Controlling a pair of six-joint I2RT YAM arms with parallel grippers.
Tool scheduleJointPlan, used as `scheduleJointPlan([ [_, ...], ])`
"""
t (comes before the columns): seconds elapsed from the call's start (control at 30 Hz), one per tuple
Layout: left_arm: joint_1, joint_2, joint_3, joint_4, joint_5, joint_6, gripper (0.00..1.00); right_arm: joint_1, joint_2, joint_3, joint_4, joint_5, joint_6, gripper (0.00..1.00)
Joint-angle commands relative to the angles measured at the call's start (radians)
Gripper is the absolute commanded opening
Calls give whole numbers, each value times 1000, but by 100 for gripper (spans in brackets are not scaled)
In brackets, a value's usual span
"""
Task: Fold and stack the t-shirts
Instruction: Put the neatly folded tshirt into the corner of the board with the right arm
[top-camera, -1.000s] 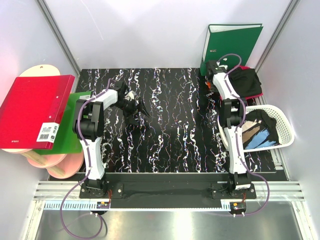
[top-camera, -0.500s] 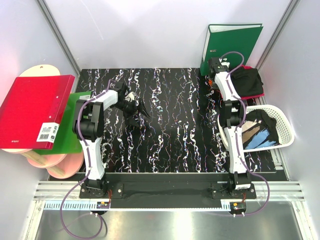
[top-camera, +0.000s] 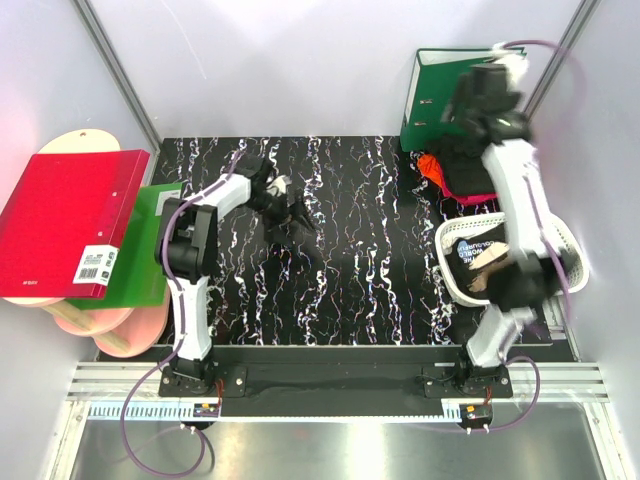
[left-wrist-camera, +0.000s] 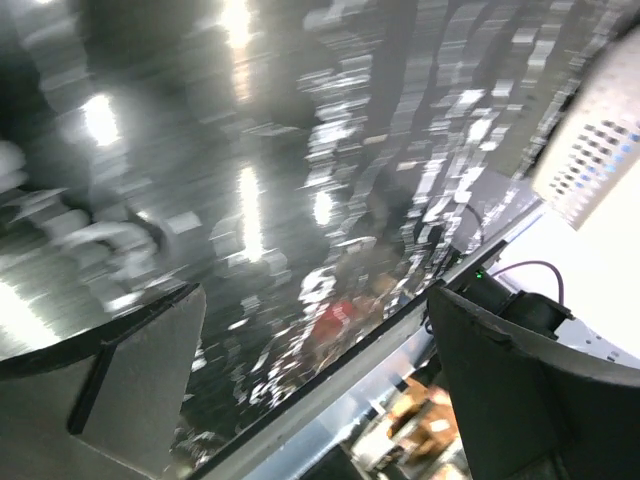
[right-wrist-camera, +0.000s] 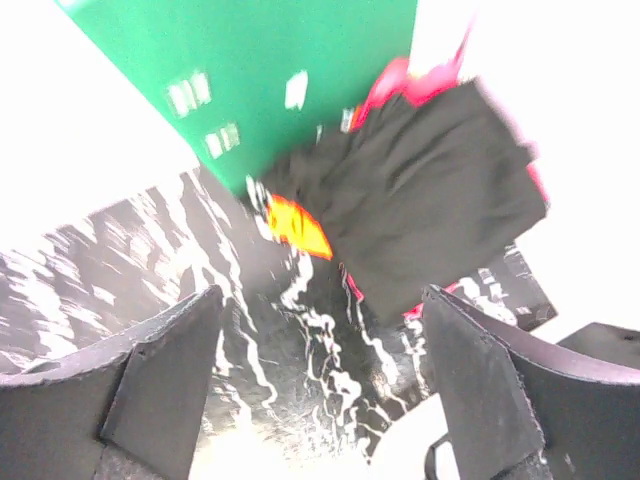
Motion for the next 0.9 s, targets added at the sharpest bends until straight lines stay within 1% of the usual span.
scheduleJointPlan([
  [0.0, -73, 0, 132, 16, 78, -14, 99, -93, -334, -307, 49, 51, 74, 79],
  [0.03, -83, 3, 159, 17, 82, -23, 99, -102, -386, -372, 46, 29, 87, 78],
  [0.07, -93, 4, 169, 19, 82, -27, 99, -108, -474, -430, 31, 34, 97, 78],
  [0.1, -115, 3, 173, 19, 76, -30, 99, -146, -511, -528, -24, 38, 113, 78],
  [0.17, -152, -3, 177, 19, 82, -33, 99, -159, -598, -604, -97, 26, 159, 78],
  [0.2, -164, -8, 173, 20, 82, -36, 99, -165, -625, -674, -174, 28, 189, 77],
  [0.23, -178, -26, 164, 20, 78, -33, 99, -169, -648, -711, -209, 0, 238, 78],
  [0.27, -205, -36, 163, 22, 75, -27, 99, -171, -696, -786, -241, -9, 267, 78],
  [0.3, -219, -46, 161, 20, 72, -16, 99, -180, -720, -821, -297, -23, 295, 78],
  [0.4, -271, -85, 163, 17, 44, 27, 99, -191, -780, -961, -371, -67, 376, 78],
  [0.47, -307, -105, 167, 14, 18, 48, 99, -202, -783, -1054, -375, -152, 389, 77],
  [0.5, -316, -109, 170, 11, 18, 62, 99, -202, -775, -1081, -378, -172, 392, 76],
  [0.53, -324, -111, 173, 11, 15, 64, 99, -202, -763, -1099, -376, -231, 386, 74],
  [0.6, -340, -112, 169, 6, 3, 68, 99, -202, -703, -1092, -361, -291, 354, 71],
  [0.63, -345, -119, 157, 8, -2, 70, 99, -203, -685, -1086, -362, -297, 344, 70],
  [0.67, -348, -123, 146, 8, -8, 73, 99, -203, -644, -1066, -364, -304, 331, 71],
  [0.8, -350, -164, 85, 14, -62, 110, 99, -203, -565, -1027, -345, -337, 294, 73],
  [0.87, -347, -177, 78, 12, -51, 114, 99, -203, -542, -1011, -338, -345, 289, 75],
])
